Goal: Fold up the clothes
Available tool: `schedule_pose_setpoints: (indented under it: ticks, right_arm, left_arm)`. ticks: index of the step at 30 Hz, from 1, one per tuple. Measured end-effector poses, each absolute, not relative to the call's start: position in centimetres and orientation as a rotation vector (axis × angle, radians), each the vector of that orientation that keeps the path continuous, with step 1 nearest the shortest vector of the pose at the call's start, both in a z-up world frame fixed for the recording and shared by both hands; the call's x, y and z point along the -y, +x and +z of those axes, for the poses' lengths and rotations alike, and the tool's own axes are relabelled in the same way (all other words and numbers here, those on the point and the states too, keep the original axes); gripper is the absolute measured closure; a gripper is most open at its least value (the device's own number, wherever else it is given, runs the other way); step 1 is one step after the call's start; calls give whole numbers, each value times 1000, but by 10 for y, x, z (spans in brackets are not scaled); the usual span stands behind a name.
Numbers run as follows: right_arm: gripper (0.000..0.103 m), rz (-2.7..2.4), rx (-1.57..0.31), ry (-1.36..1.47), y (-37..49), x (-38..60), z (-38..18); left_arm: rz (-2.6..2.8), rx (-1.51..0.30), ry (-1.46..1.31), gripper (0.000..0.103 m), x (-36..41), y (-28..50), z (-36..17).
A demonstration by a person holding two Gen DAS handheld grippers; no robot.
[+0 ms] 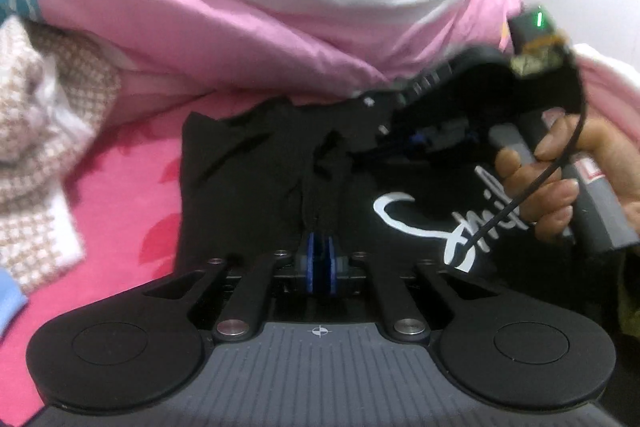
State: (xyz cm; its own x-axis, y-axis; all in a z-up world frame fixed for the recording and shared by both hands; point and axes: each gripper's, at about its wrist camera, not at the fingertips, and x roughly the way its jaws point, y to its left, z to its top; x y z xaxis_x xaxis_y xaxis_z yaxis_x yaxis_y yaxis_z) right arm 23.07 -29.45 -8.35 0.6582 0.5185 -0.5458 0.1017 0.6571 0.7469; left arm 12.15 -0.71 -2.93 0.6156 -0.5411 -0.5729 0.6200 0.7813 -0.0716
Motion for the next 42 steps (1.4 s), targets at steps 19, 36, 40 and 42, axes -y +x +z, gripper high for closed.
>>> schedule_pose_setpoints:
  ticks: [19,36,40,42]
  right_arm:
    - [65,430,-892,526,171,264,-21]
    - [103,393,-891,370,192,215,-52]
    - [103,405,-897,501,178,234,-52]
    - [103,388,-912,550,176,241,-59]
  left_arm:
    - [-458,-596,230,71,-39,137,-51]
    - [-482,-610,31,70,-64,145,-66]
    - [-488,-615,10,70,-67,147,-67]
    - [-488,-615,9,70,-67,147,-68]
